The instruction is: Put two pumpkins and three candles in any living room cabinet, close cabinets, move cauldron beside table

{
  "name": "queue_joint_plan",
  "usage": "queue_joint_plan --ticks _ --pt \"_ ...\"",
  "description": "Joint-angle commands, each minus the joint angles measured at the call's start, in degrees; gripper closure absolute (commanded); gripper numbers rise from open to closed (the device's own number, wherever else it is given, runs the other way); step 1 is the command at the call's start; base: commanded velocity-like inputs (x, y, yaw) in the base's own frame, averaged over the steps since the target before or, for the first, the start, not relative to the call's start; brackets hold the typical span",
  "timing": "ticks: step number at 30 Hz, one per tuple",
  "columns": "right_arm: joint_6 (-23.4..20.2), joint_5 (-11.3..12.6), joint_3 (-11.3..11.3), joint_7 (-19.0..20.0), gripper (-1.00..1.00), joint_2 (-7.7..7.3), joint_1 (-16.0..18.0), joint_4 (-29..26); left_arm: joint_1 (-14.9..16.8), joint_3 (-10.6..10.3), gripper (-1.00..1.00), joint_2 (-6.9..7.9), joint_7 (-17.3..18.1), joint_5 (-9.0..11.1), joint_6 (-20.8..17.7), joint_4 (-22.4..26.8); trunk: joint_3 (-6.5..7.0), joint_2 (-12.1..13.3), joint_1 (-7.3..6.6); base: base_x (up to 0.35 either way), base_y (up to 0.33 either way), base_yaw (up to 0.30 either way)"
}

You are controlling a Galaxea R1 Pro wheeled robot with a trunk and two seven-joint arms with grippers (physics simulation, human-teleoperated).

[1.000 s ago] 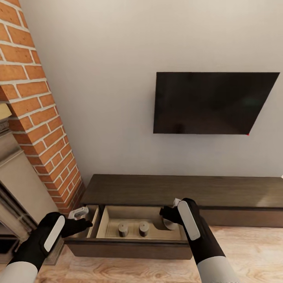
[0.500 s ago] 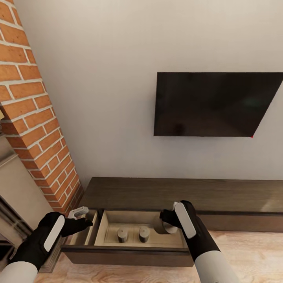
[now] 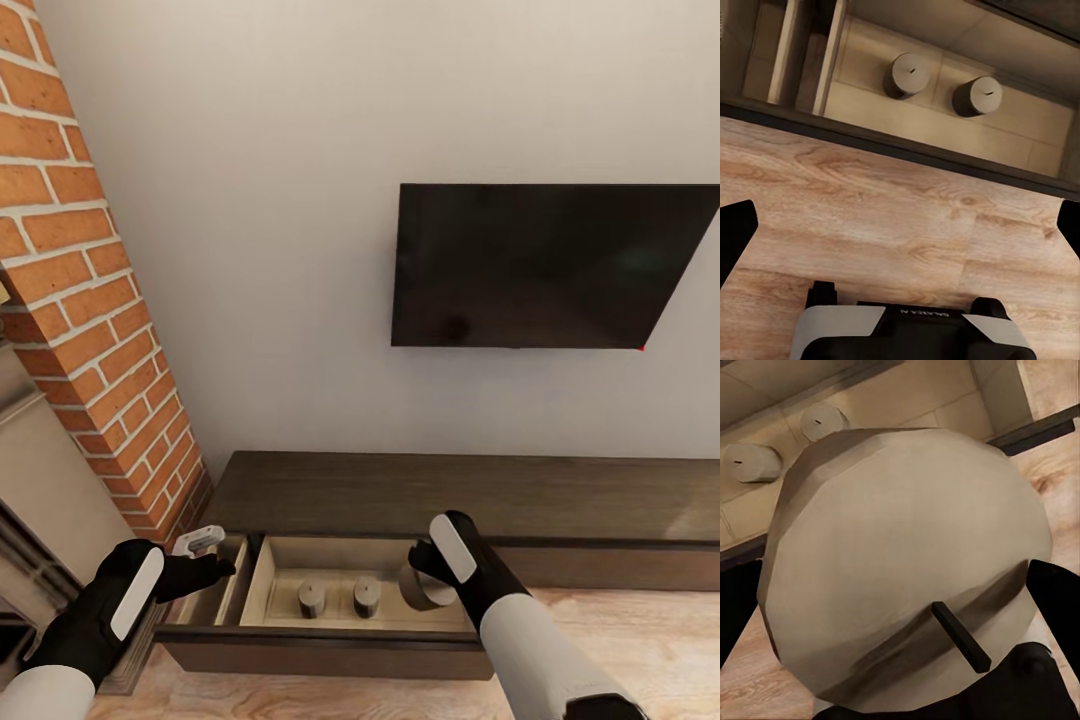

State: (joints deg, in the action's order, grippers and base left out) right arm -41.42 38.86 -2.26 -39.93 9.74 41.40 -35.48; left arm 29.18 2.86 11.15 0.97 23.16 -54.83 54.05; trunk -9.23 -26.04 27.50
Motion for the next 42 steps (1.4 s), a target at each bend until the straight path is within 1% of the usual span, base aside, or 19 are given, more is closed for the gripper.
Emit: queue_joint_plan --ticks 1,5,16,21,23,25,28,31,37,40,42 --pt "0.4 0.1 0.0 0.1 1.0 0.02 0.1 0.3 0.0 0.0 -1.0 0.0 0.0 0.0 0.0 0.0 0.0 0.0 0.0 0.012 0.0 0.0" --pt "0.9 0.1 -0.1 0.1 1.0 0.09 0.2 1.1 0.0 0.0 -1.0 0.01 0.0 0.0 0.1 0.0 0.0 0.0 0.0 0.011 0.0 0.0" --pt "1.3 -0.2 -0.5 0.2 1.0 0.1 0.3 1.5 0.0 -0.1 -1.0 -0.02 0.0 0.0 0.1 0.0 0.0 0.0 0.0 0.146 0.077 0.0" --pt "2.0 -0.3 -0.5 0.2 1.0 0.09 0.3 3.1 0.0 -0.1 -1.0 -0.14 0.0 0.0 0.1 0.0 0.0 0.0 0.0 0.138 0.073 0.0" --pt "3.4 -0.3 -1.0 0.2 1.0 0.06 0.3 3.5 0.0 -0.1 -1.0 -0.21 -0.1 0.0 0.1 0.0 0.0 0.0 0.0 0.026 0.013 0.0" --pt "4.1 -0.3 -2.2 0.2 1.0 0.0 0.3 3.9 0.0 -0.1 -1.0 -0.22 -0.1 0.0 0.1 0.1 0.0 0.0 0.0 0.012 0.006 0.0" --pt "4.7 -0.3 -5.2 0.3 1.0 -0.11 0.3 4.5 0.0 -0.1 -1.0 -0.24 -0.1 0.0 0.1 0.2 -0.54 -1.2 0.66 0.005 0.002 0.0" --pt "4.5 -0.2 -6.4 0.7 1.0 -0.29 0.3 4.7 0.0 -0.1 -1.0 -0.21 0.0 0.0 0.1 0.3 -1.08 -2.4 1.32 0.001 0.0 0.0" --pt "4.7 -0.1 -6.8 1.5 1.0 -0.66 -0.2 4.3 0.0 -0.1 -1.0 -0.2 0.0 0.0 0.2 0.4 -2.15 -4.8 2.63 0.0 0.0 0.0" --pt "4.9 -0.2 -6.9 3.4 1.0 -0.92 -0.4 4.4 0.0 -0.1 -1.0 -0.22 0.0 0.0 0.2 0.4 -2.69 -6.0 3.29 0.0 0.0 0.0" --pt "4.9 -0.3 -6.9 3.9 1.0 -1.2 -0.4 4.5 0.0 -0.1 -1.0 -0.22 0.0 0.0 0.2 0.4 -3.05 -6.8 3.73 0.0 0.0 0.0"
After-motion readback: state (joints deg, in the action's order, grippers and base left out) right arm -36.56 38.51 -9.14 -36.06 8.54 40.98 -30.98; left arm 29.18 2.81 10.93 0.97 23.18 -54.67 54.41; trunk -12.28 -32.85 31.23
